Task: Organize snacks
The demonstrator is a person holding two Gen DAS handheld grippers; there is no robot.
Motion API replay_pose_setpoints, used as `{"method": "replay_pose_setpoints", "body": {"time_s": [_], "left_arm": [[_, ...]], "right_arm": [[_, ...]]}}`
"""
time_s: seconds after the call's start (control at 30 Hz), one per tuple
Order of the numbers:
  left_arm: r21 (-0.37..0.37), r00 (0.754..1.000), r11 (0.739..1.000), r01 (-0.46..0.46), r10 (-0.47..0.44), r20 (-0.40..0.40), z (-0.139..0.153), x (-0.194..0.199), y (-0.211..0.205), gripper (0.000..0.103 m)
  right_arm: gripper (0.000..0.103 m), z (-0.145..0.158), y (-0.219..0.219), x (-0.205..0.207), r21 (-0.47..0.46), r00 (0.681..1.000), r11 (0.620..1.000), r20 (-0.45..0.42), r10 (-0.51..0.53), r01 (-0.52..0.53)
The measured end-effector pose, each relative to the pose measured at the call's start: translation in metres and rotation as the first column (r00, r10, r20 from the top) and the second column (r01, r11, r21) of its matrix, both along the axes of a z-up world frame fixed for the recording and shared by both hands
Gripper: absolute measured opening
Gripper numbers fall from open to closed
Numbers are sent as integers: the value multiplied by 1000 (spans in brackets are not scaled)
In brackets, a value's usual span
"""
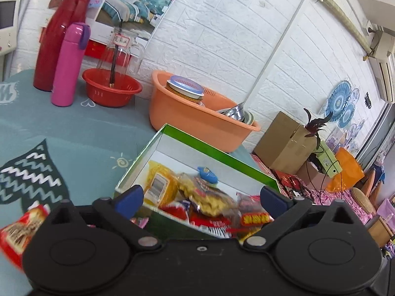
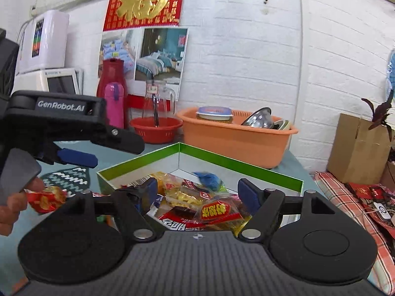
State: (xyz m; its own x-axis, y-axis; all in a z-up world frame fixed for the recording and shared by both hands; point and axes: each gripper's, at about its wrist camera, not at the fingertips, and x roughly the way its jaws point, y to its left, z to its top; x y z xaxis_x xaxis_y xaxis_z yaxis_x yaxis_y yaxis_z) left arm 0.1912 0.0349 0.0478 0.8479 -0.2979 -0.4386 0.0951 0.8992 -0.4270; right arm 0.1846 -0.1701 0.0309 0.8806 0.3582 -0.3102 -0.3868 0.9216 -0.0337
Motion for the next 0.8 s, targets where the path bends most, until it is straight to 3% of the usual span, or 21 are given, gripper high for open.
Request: {"method": "replay_pose_setpoints", "body": {"time_s": [0.17, 0.3, 0.4, 0.6, 0.8], "left_arm": [[-2, 1000, 1000, 15, -14, 18, -9, -64, -1, 103], [-14, 999, 1000, 26, -26, -34, -35, -105, -3, 103], [30, 997, 999, 27, -24, -75, -51, -123, -8, 103], [45, 996, 998, 52, -48, -73, -60, -131, -5, 103], [29, 996, 998, 58, -56, -67, -65, -137, 3, 103]], "right_arm": [[103, -3, -16, -40, 40, 999, 999, -35, 36, -35], [103, -22, -26, -67, 77, 992, 997, -121, 34, -25], [103, -33, -32, -84, 108, 983, 994, -183, 31, -11], [103, -41, -30, -104, 35, 979, 999, -205, -17, 25], [103, -41, -23, -103, 53, 972, 997, -229, -43, 56]]}}
